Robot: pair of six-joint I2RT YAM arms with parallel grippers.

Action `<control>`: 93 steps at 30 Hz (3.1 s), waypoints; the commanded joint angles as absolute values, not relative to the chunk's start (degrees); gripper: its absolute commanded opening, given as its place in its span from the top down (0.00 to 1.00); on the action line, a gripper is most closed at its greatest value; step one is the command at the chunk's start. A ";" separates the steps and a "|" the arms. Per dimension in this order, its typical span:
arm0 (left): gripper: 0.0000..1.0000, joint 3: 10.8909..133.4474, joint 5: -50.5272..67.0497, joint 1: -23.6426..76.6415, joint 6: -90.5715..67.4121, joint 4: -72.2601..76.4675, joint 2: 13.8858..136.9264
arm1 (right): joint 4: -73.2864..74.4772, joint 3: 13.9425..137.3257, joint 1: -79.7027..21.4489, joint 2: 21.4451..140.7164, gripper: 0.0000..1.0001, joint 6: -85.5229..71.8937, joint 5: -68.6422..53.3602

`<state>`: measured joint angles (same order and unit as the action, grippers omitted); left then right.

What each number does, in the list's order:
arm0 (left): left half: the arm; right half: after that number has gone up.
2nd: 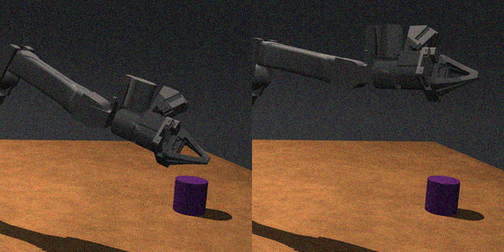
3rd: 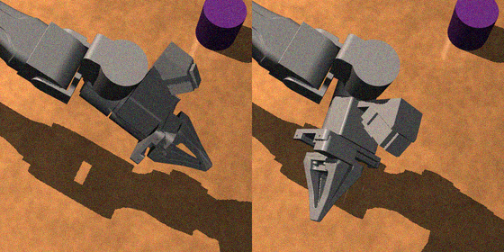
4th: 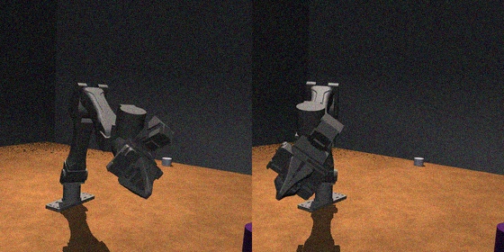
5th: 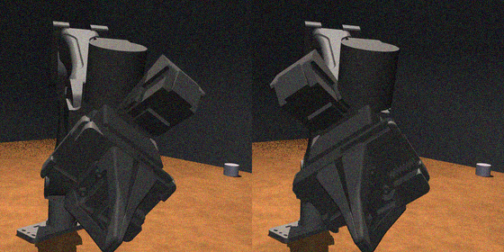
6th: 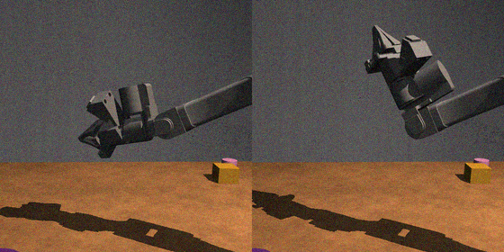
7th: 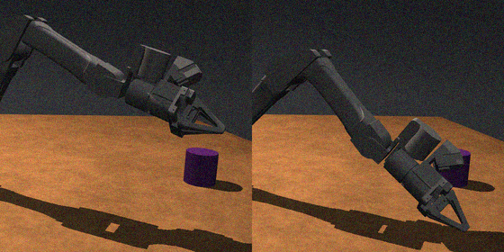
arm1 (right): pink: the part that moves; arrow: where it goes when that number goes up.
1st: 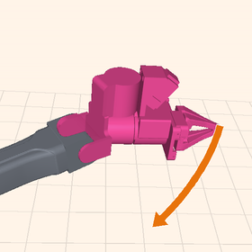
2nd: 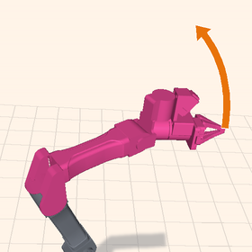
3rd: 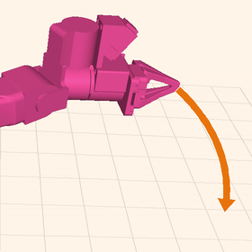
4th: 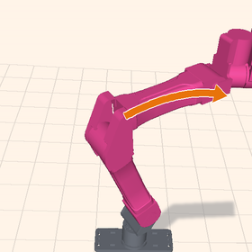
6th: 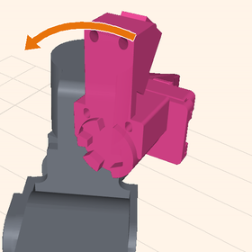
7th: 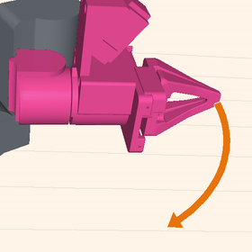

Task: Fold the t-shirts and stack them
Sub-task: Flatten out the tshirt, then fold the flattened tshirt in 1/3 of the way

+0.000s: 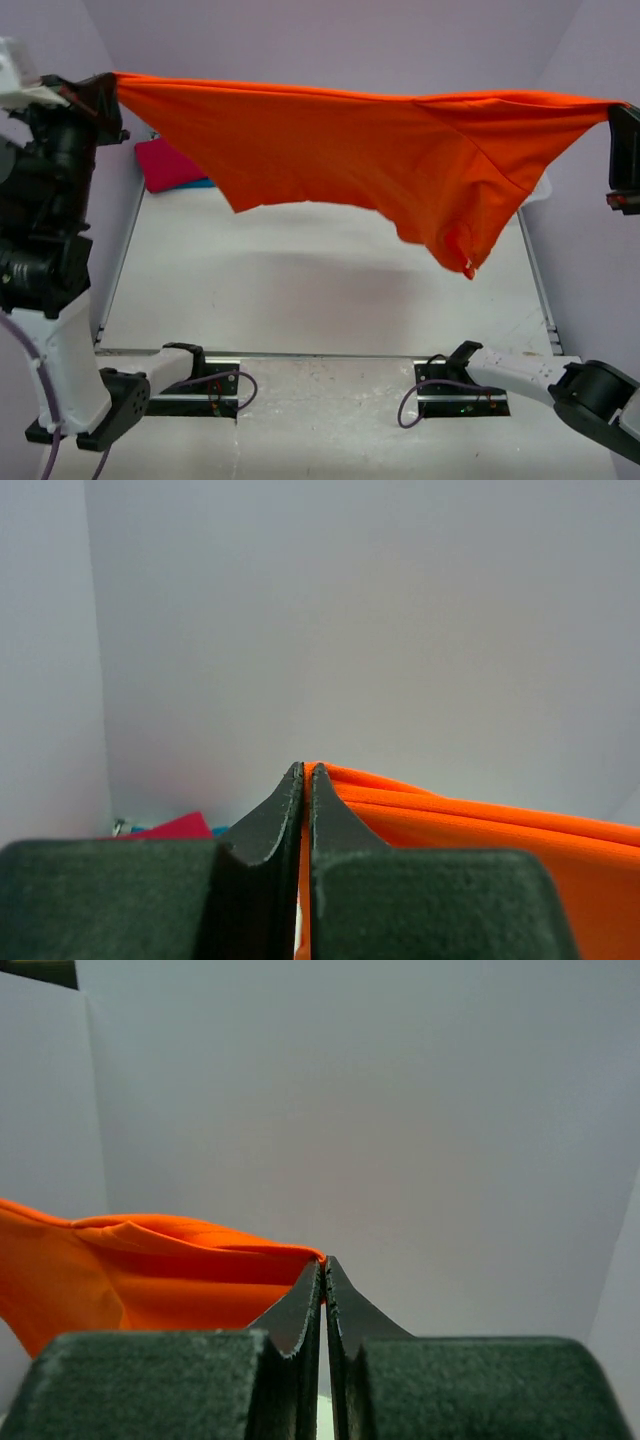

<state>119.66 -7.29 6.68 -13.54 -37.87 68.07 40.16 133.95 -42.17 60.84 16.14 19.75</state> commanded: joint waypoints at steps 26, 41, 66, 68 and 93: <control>1.00 136.83 -6.68 5.46 -10.11 -22.61 105.18 | 29.48 150.66 -22.60 95.71 1.00 15.47 13.63; 1.00 136.07 1.40 1.14 -13.45 -10.54 112.50 | 27.24 144.86 -12.57 98.61 1.00 12.31 6.50; 1.00 60.48 -1.77 1.41 -28.74 -28.12 80.51 | 40.59 57.31 -14.85 54.78 1.00 -26.27 6.51; 1.00 56.52 -0.36 1.49 -28.39 -29.26 79.11 | 42.53 54.24 -16.87 51.96 1.00 -27.68 5.98; 1.00 54.40 -2.46 1.58 -25.93 -34.19 81.20 | 52.12 50.27 -29.27 55.72 1.00 -40.25 18.63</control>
<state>52.23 -1.48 1.58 -26.83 -34.41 79.70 51.05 48.29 -29.15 54.85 -38.33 14.76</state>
